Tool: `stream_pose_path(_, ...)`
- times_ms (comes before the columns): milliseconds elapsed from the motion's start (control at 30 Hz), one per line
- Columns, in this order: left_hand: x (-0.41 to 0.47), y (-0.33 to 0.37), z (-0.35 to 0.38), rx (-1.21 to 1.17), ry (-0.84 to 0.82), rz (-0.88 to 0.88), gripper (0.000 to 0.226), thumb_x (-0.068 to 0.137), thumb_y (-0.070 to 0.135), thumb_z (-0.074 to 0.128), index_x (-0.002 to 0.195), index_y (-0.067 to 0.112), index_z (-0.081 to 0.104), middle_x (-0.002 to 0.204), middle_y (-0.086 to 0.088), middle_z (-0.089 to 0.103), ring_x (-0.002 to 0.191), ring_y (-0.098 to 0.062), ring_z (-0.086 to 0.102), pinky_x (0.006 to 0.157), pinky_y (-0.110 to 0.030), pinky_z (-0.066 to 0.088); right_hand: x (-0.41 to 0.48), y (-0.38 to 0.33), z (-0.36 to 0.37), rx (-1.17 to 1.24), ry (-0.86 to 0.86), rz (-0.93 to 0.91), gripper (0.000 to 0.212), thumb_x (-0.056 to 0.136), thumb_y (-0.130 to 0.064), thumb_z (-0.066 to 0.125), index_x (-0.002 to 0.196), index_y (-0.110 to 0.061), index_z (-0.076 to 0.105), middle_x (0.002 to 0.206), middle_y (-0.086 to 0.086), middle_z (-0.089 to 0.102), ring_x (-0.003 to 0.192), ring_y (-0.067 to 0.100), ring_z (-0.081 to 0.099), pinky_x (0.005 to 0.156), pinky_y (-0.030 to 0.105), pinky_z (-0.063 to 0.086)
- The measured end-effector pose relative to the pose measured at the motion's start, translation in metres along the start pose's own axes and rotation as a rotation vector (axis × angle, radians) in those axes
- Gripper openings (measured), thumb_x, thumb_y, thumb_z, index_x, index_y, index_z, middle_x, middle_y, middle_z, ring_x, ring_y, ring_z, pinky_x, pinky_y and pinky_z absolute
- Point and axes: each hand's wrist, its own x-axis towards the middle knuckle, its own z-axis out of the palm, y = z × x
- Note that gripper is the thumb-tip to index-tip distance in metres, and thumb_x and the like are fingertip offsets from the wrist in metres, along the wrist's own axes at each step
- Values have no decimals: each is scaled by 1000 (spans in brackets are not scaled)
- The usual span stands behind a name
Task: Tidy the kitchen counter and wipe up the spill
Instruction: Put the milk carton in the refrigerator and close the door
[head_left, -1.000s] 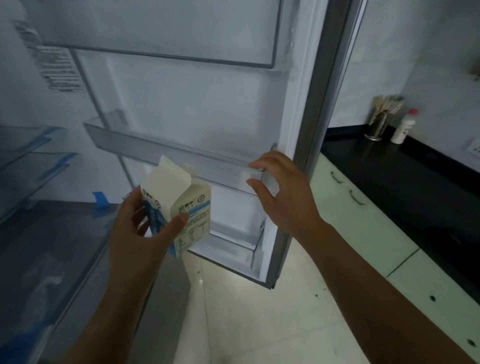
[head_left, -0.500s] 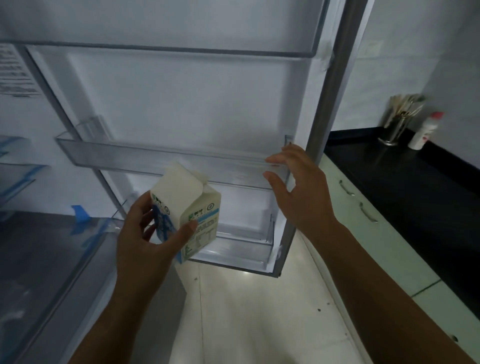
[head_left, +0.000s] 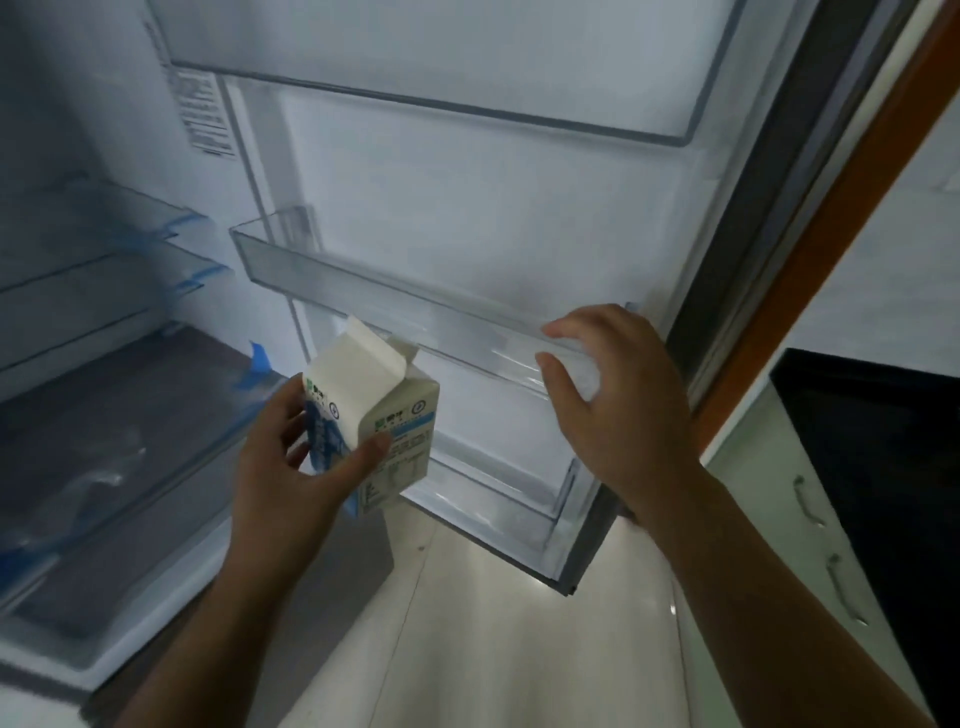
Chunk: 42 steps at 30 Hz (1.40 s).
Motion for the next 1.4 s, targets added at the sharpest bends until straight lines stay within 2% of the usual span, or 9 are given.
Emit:
stream_pose_path(167, -18, 8, -6, 37, 165, -18, 64, 56, 44, 66, 116, 36, 47, 107, 25, 55, 96, 15, 55, 77, -16, 44, 20, -17, 8, 130, -149, -192, 29, 88, -32, 58, 110, -14, 61, 107, 1, 64, 98, 10, 55, 74, 9, 38)
stream_pose_path(367, -31, 10, -55, 154, 392, -60, 79, 55, 43, 70, 128, 26, 46, 119, 12, 58, 105, -1, 57, 74, -16, 48, 34, -69, 60, 280, -357, -312, 44, 90, -46, 45, 121, -16, 53, 121, 1, 61, 107, 13, 56, 80, 8, 32)
stream_pose_path(467, -25, 11, -87, 203, 485, -68, 75, 55, 41, 69, 126, 27, 46, 111, 20, 55, 97, 10, 55, 64, -7, 46, 45, -99, 101, 367, -442, -366, 40, 92, -43, 46, 121, -16, 52, 121, 0, 60, 106, 11, 55, 76, 6, 33)
stream_pose_path(533, -15, 9, -114, 226, 548, -73, 75, 54, 42, 70, 123, 29, 47, 107, 25, 54, 92, 19, 53, 60, -3, 45, 57, -121, 131, 414, -492, -397, 42, 93, -42, 44, 124, -16, 50, 124, 0, 57, 112, 15, 53, 83, 18, 43)
stream_pose_path(733, 43, -1, -189, 271, 692, -52, 57, 55, 40, 71, 106, 39, 48, 101, 27, 55, 86, 21, 55, 59, -8, 47, 111, -190, 234, 464, -566, -450, 43, 93, -42, 43, 124, -13, 50, 125, 5, 56, 114, 21, 51, 88, 32, 43)
stream_pose_path(900, 102, -19, -250, 279, 772, -59, 73, 54, 44, 72, 121, 28, 48, 109, 22, 56, 97, 6, 54, 74, -23, 51, 160, -242, 317, 497, -597, -423, 41, 93, -36, 46, 123, -8, 52, 122, 12, 56, 112, 28, 51, 88, 37, 44)
stream_pose_path(1033, 145, -37, -289, 267, 855, -58, 65, 60, 33, 80, 118, 28, 51, 113, 12, 61, 104, -4, 57, 81, -30, 52, 188, -269, 369, 493, -622, -398, 43, 93, -36, 47, 126, -8, 50, 127, 12, 53, 116, 27, 47, 91, 37, 42)
stream_pose_path(1233, 197, -63, -325, 244, 981, -61, 67, 65, 27, 82, 124, 27, 49, 119, 11, 56, 105, -2, 54, 75, -17, 45, 214, -292, 429, 455, -690, -373, 47, 93, -39, 47, 128, -8, 48, 130, 13, 49, 116, 27, 46, 93, 37, 43)
stream_pose_path(1400, 227, -80, -344, 177, 1115, -86, 57, 67, 21, 82, 114, 32, 50, 98, 26, 52, 86, 13, 51, 65, -7, 44, 221, -300, 462, 388, -685, -375, 46, 92, -41, 49, 123, -7, 53, 126, 14, 53, 114, 30, 47, 91, 39, 42)
